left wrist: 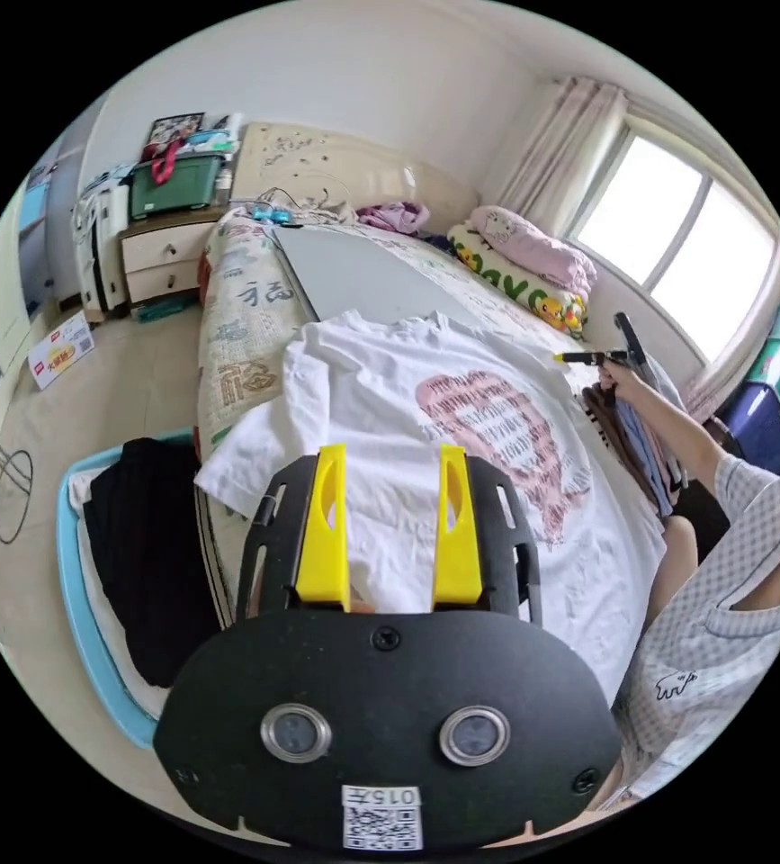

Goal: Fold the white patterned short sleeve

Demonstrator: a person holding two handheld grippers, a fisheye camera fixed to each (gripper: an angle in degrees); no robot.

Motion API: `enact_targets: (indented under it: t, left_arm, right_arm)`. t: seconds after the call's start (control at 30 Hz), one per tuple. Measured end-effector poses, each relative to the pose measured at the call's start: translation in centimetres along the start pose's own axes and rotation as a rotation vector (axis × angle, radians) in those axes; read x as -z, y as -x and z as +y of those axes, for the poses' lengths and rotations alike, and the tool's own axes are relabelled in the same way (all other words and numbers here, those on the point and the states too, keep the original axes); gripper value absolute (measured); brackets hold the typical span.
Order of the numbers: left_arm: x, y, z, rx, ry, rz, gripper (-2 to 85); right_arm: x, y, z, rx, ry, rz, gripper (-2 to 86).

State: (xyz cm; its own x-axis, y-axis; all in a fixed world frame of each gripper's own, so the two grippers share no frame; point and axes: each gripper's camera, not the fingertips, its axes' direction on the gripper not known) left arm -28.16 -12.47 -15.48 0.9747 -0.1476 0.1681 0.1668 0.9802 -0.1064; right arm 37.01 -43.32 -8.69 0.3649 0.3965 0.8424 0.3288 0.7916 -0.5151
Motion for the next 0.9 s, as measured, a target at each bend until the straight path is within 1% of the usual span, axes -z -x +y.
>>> enact_targets:
  t: [0.07, 0.17, 0.2, 0.23, 0.27, 0.3, 0.33, 0.37, 0.43, 0.47, 0.53, 0.6, 0.67, 0.7, 0.73, 0.77, 0.8, 0.83, 0.9]
  left_arm:
    - [-1.0, -0.2, 0.0, 0.037, 0.042, -0.145, 13.8]
    - [0.2, 0.4, 1.3, 0.100, -0.023, -0.215, 13.4]
    - [0.2, 0.3, 1.5, 0.104, -0.018, -0.242, 13.2]
    - [-0.2, 0.3, 1.7, 0.095, 0.017, -0.293, 12.7]
    - [-0.9, 0.3, 1.9, 0.090, 0.054, -0.307, 11.3]
    - [-1.2, 0.4, 2.0, 0.093, 0.069, -0.287, 10.5]
    - [-1.4, 0.5, 2.0, 0.089, 0.062, -0.194, 5.1]
    - [-0.7, 0.5, 1.8, 0.103, 0.013, -0.130, 1.8]
    - [0.8, 0.7, 0.9, 0.119, -0.041, -0.097, 0.6]
    - [1.8, 1.4, 0.1, 0.147, -0.077, -0.111, 0.1]
    - [3.2, 3.3, -1.4, 0.222, -0.133, -0.154, 0.0]
    - [3.9, 5.9, -2.7, 0.305, -0.157, -0.165, 0.0]
    - [2.8, 8.6, -3.7, 0.408, -0.109, -0.328, 0.8]
    - [2.2, 9.1, -3.8, 0.426, -0.085, -0.359, 1.1]
    - [1.1, 9.9, -3.8, 0.471, -0.041, -0.409, 2.9]
    - [0.5, 10.1, -3.7, 0.533, -0.025, -0.466, 5.8]
    - [0.4, 9.9, -3.8, 0.547, -0.032, -0.489, 7.0]
    - [0.6, 9.0, -4.0, 0.514, -0.066, -0.495, 9.3]
    - [1.0, 7.0, -4.8, 0.409, -0.098, -0.457, 9.3]
  right_arm:
    - [0.3, 1.1, 0.0, 0.005, -0.005, -0.001, -0.4]
    - [0.6, 2.3, -0.2, 0.006, -0.008, -0.022, -0.4]
    - [0.5, 2.6, -0.2, 0.000, -0.009, -0.034, -0.4]
    - [0.2, 2.8, -0.4, -0.009, -0.008, -0.043, -0.4]
    - [0.0, 2.9, -0.4, -0.015, -0.006, -0.046, -0.4]
    - [-0.4, 3.1, -0.6, -0.025, -0.001, -0.053, -0.4]
    - [-0.6, 3.2, -0.7, -0.030, 0.000, -0.055, -0.4]
    - [-1.0, 3.3, -0.9, -0.038, 0.005, -0.059, -0.4]
    - [-1.0, 3.6, -1.6, -0.050, -0.013, -0.036, -0.4]
    - [-0.9, 3.6, -1.9, -0.049, -0.022, -0.021, -0.4]
    - [-1.0, 3.2, -3.7, -0.063, -0.046, 0.083, -0.3]
    - [-2.2, 2.4, -5.2, -0.091, -0.046, 0.123, -0.3]
    - [-5.0, 1.7, -6.6, -0.095, 0.012, 0.236, -0.1]
    - [-7.5, 1.4, -7.2, -0.080, 0.074, 0.350, 0.0]
    - [-8.8, 1.1, -7.5, -0.080, 0.111, 0.400, 0.1]
    - [-11.1, 0.4, -7.7, -0.113, 0.160, 0.499, 0.5]
    - [-12.2, -0.5, -7.7, -0.170, 0.165, 0.575, 1.0]
    - [-12.9, -1.3, -7.7, -0.198, 0.178, 0.616, 1.6]
    - [-12.6, -1.6, -7.7, -0.175, 0.148, 0.592, 4.3]
